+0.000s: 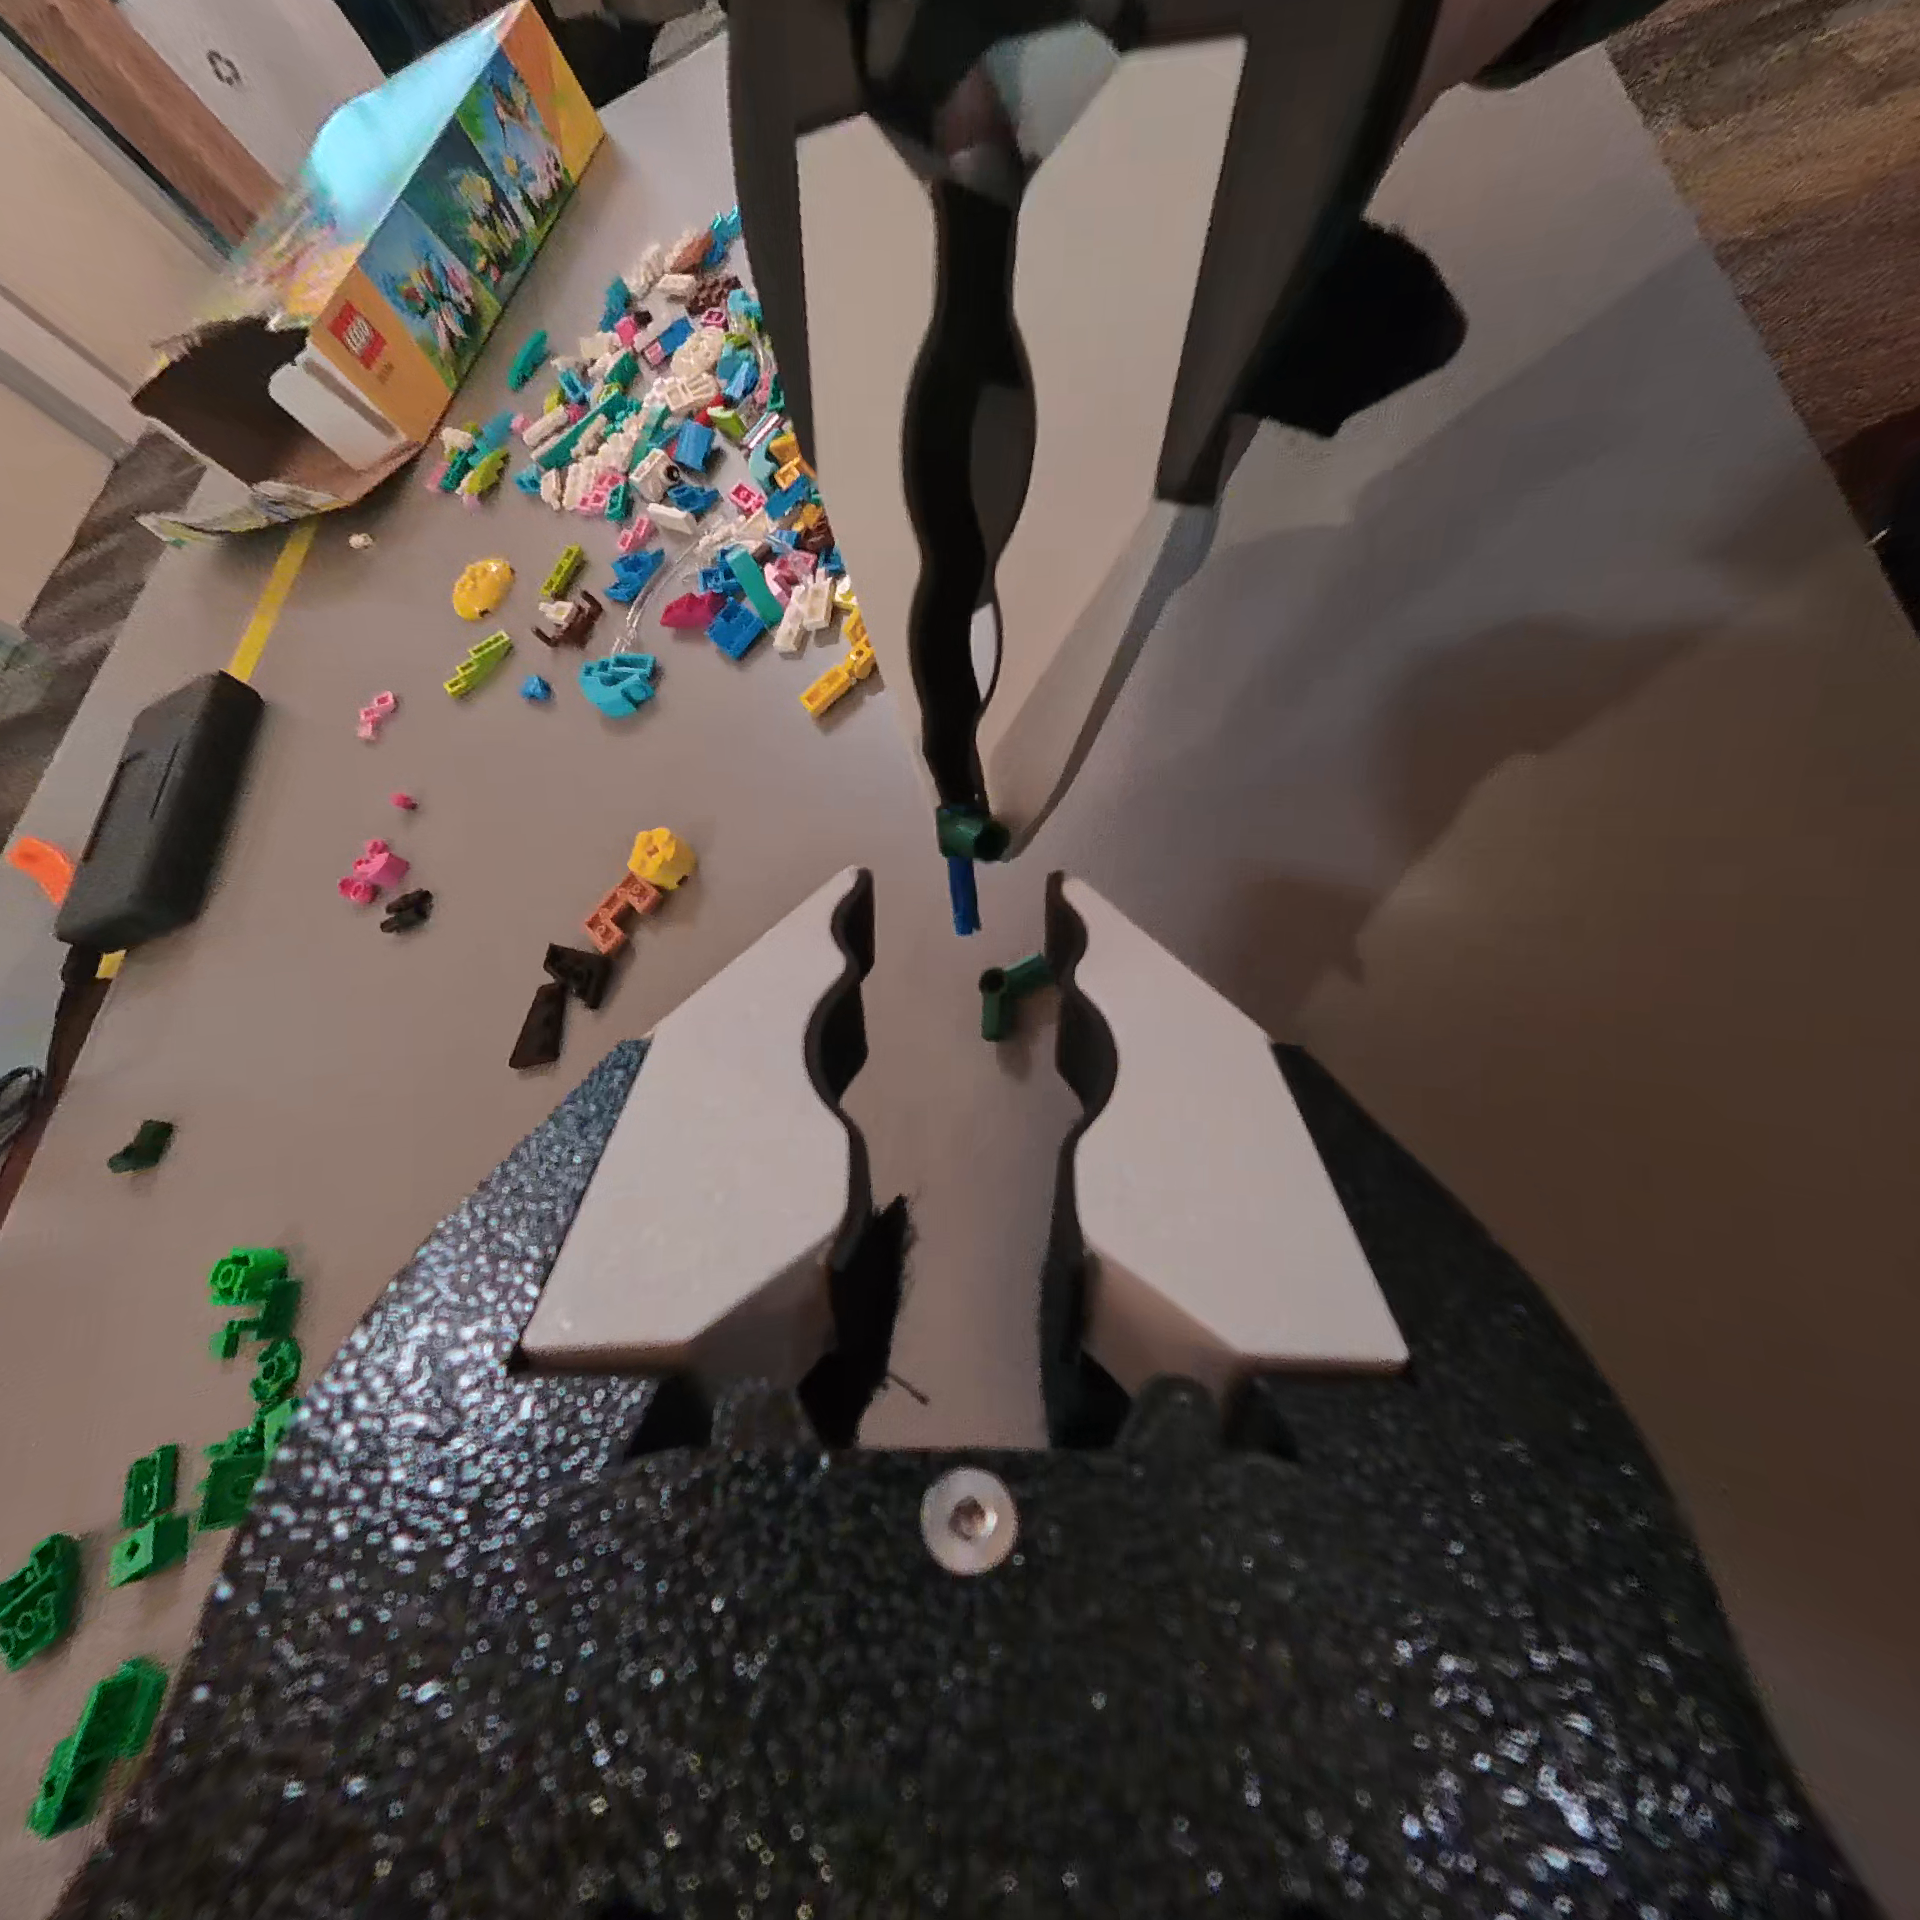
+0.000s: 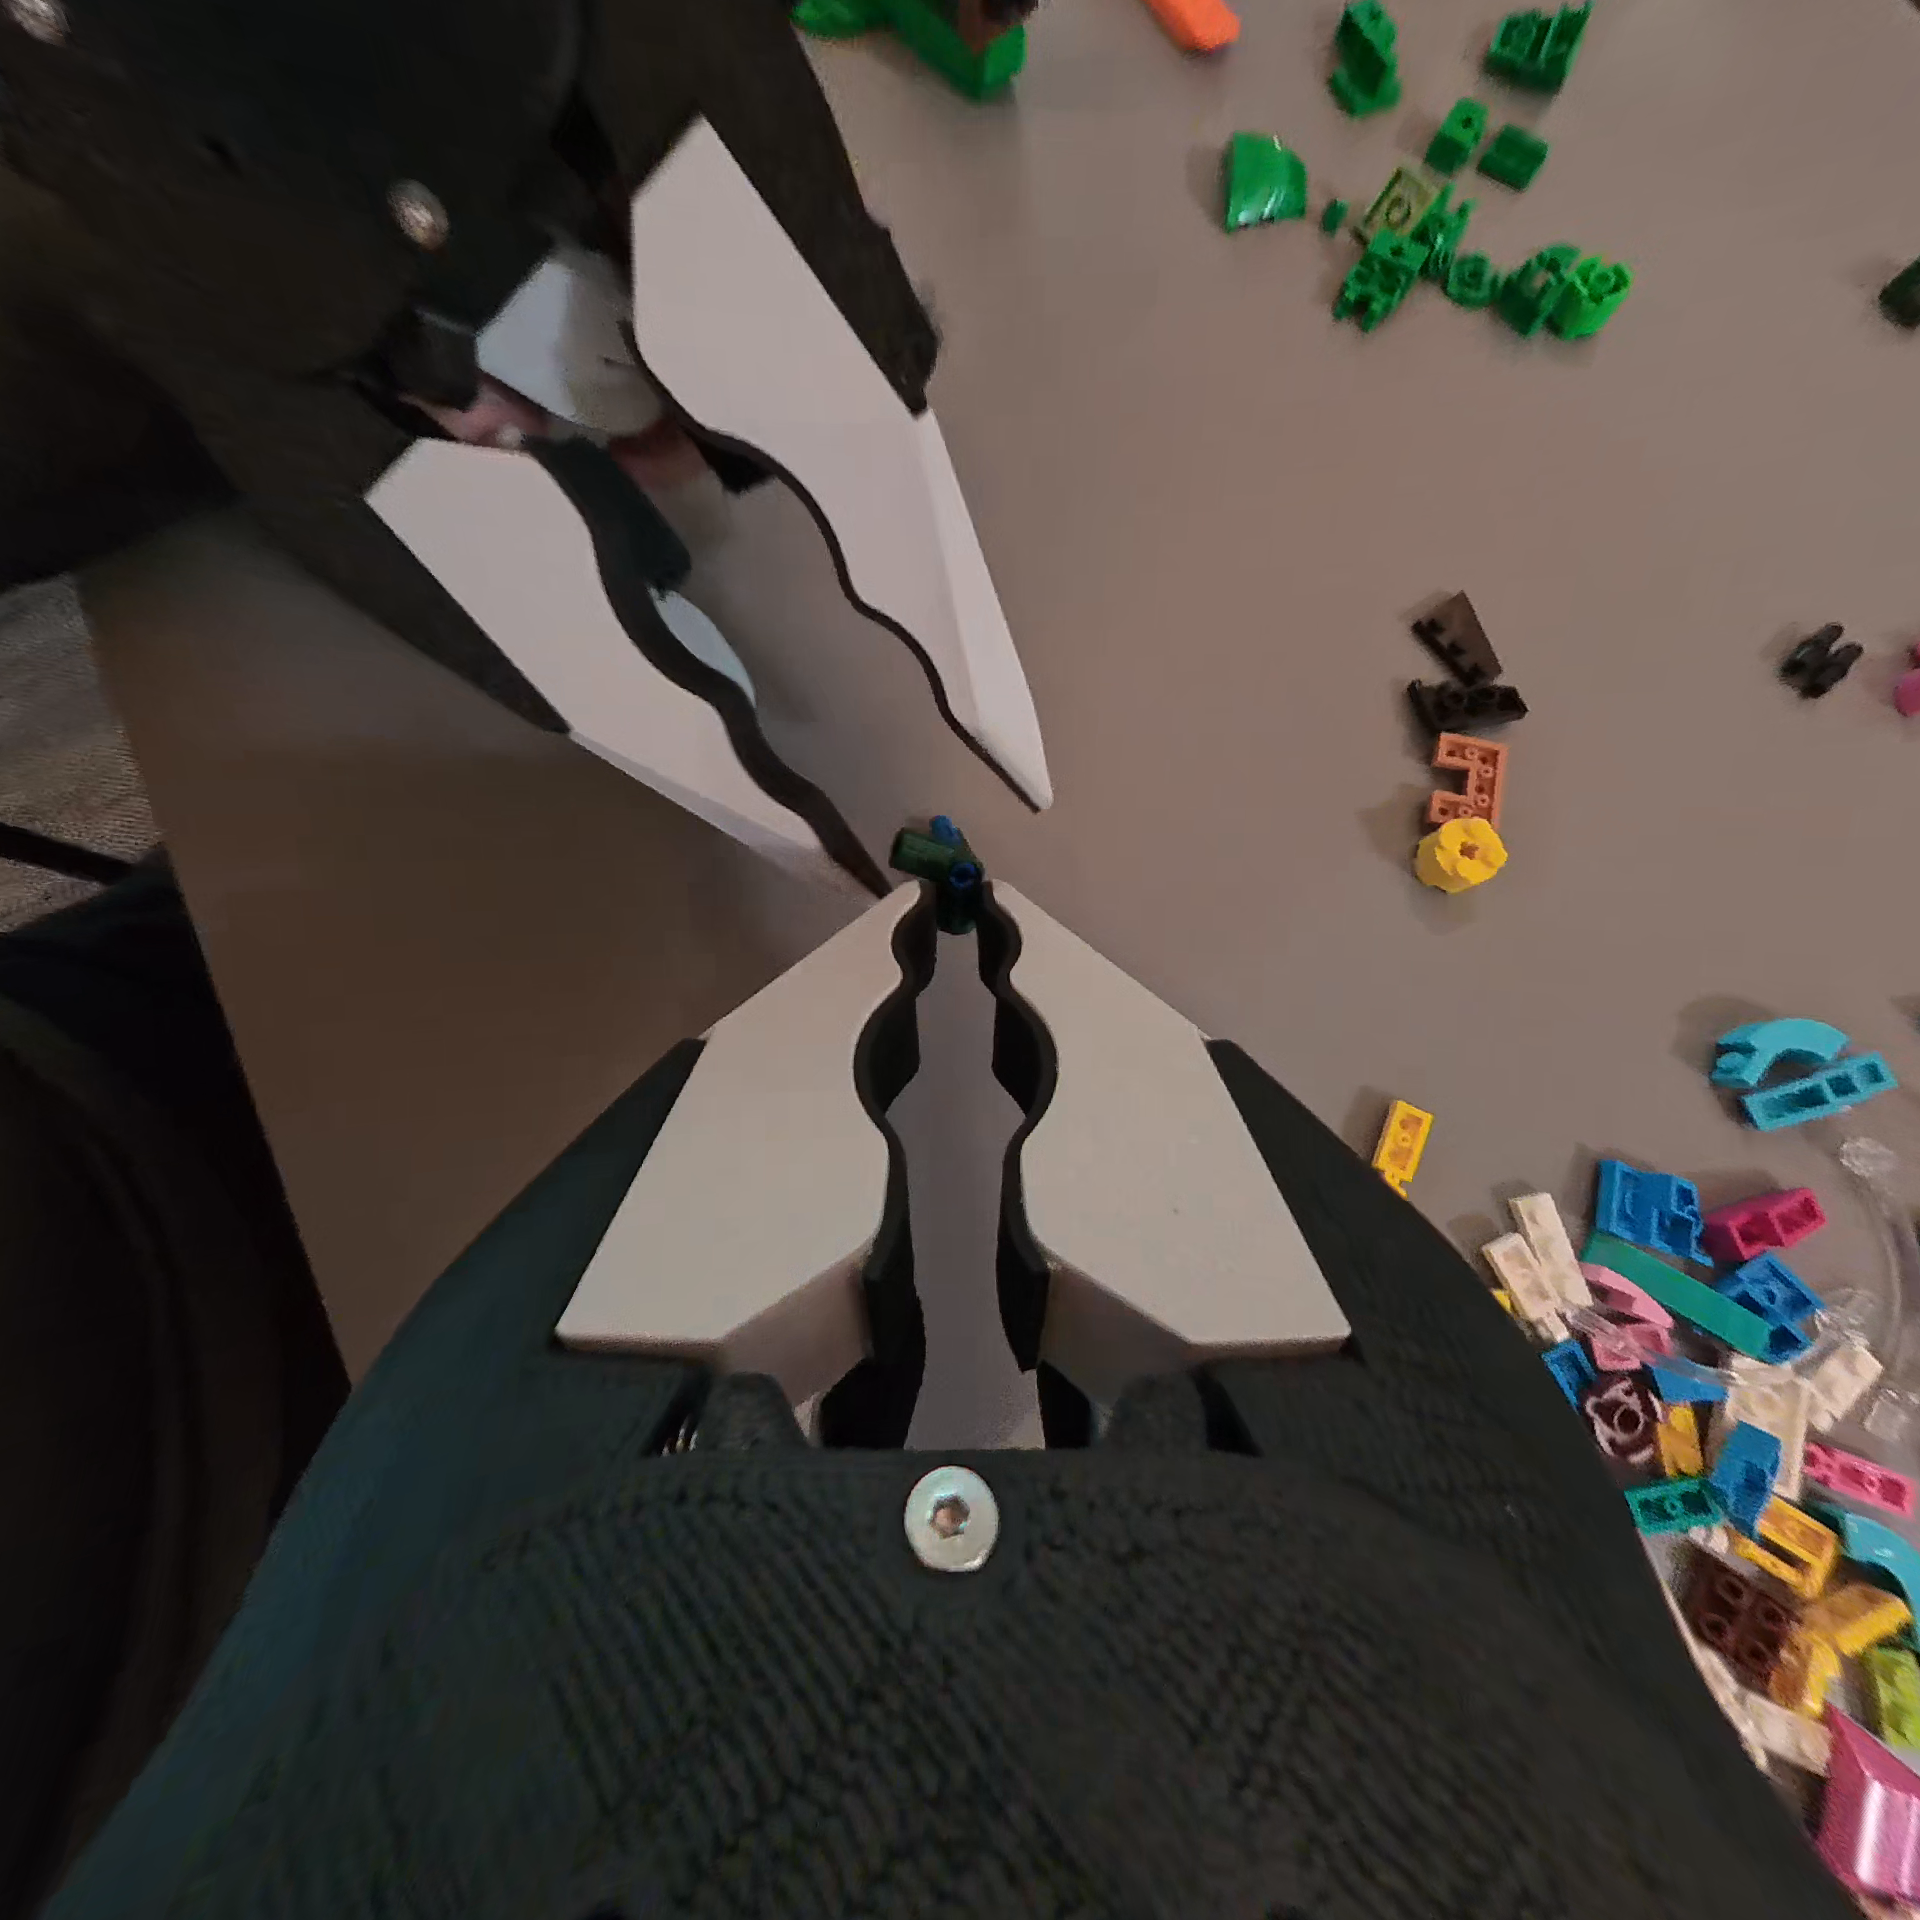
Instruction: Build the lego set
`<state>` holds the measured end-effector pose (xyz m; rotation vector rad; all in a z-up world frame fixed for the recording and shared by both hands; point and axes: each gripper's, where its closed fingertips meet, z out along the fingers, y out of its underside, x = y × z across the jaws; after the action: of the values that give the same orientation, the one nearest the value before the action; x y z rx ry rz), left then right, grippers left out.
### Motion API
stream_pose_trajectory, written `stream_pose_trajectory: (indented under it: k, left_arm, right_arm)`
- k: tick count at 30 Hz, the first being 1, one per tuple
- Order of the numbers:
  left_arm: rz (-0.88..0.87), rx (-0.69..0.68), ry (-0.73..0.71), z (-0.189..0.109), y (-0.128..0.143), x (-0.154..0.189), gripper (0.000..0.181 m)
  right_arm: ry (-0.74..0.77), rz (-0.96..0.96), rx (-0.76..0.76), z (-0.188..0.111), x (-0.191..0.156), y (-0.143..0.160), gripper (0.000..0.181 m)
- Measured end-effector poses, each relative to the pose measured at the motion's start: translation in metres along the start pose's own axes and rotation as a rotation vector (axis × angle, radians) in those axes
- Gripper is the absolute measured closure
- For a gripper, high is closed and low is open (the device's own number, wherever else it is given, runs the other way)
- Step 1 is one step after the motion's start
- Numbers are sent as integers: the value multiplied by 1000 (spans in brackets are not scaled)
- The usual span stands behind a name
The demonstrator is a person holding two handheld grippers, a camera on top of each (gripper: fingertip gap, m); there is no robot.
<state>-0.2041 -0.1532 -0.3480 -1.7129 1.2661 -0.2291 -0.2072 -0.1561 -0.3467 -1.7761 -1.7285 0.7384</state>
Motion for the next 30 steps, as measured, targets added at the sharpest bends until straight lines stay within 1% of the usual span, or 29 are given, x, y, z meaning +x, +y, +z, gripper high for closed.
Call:
stream_pose_trajectory:
  k: [1,3,4,6,8,9,10,13,18,20,21,22,23,24,27,30]
  left_arm:
    - [5,1,6,0,0,1,154]
    - [29,33,-8,-1,-4,0,178]
    - [40,45,-19,-2,-6,-2,179]
    - [5,69,1,-5,-9,-2,179]
    - [-38,124,48,-8,-15,2,179]
    - [-57,148,68,-10,-18,3,179]
    - [-75,165,89,-12,-20,4,179]
    - [-110,198,139,-16,-23,7,179]
    - [-139,215,191,-19,-24,12,179]
    - [-191,217,212,-20,-24,12,179]
    - [-220,211,220,-20,-22,11,179]
    - [-238,175,212,-20,-16,8,173]
    - [-246,114,192,-18,-5,4,157]
    - [-253,49,184,-17,8,3,149]
    - [-279,-75,192,-11,33,5,149]
    - [-235,-174,171,-3,50,8,149]
  right_arm:
    - [-4,-6,16,-2,-1,-3,176]
    - [-11,-32,41,-6,-3,-7,176]
    - [-9,-55,49,-7,-4,-9,176]
    - [-2,-111,64,-10,-5,-11,175]
    - [-5,-171,102,-13,-9,-18,157]
    - [-4,-212,119,-15,-11,-21,155]
    - [-5,-256,130,-18,-13,-24,157]
    - [-29,-351,135,-23,-20,-27,171]
    - [-69,-410,104,-24,-25,-27,173]
    - [-77,-423,91,-23,-25,-27,173]
    - [-85,-415,78,-23,-24,-27,173]
    - [-84,-402,55,-21,-19,-26,173]
    - [-76,-384,24,-19,-13,-24,173]
    - [-80,-356,-11,-15,-7,-21,173]
    - [-142,-243,-128,-1,-2,-10,173]
    - [-157,-180,-237,11,4,0,173]
